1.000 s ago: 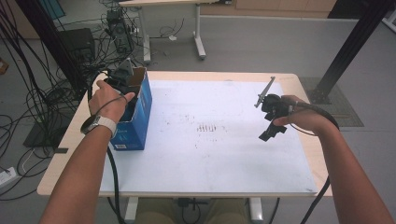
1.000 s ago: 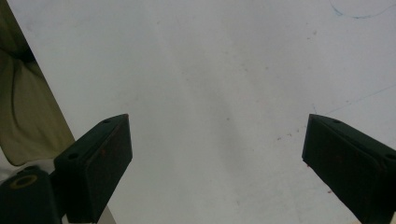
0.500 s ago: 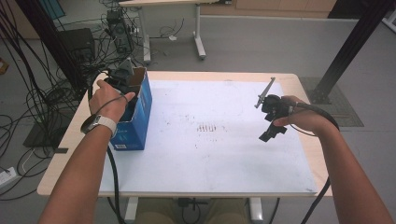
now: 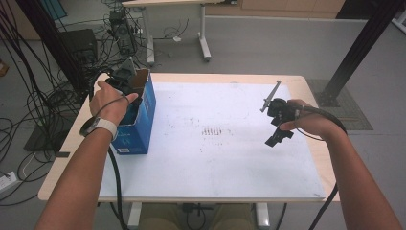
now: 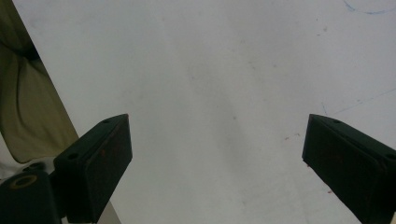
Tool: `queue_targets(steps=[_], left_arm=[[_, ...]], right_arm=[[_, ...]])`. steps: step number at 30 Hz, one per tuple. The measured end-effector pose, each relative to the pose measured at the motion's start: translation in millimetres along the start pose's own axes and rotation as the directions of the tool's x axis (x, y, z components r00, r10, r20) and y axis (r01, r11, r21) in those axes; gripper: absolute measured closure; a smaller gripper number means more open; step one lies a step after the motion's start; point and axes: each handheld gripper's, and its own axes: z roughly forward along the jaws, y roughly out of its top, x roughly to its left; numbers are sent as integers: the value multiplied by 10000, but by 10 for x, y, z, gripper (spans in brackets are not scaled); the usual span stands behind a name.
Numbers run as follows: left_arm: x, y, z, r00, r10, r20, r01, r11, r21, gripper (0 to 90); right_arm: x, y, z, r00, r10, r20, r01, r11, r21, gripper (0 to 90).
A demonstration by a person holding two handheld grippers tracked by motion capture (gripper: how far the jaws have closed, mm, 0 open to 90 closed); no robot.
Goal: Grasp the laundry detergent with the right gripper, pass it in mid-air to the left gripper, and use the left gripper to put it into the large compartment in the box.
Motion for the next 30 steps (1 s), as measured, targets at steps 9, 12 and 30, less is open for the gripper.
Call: queue_targets(steps=[9,12,30], left_arm=[[30,-10,-12,9998,80,197,-80,10000,-13,257],[31,-9,-22,9996,175,211,-174,9998,-17,255],[82,-15,-153,9979,218,617,-203,9995,-242,205]], right_arm=[[10,11,-1,10000,-11,13,11,10000,28,82],[13,14,5,10000,-9,-8,9,10000,41,82],[37,59,23,9999,-96,-45,97,9999,81,82]])
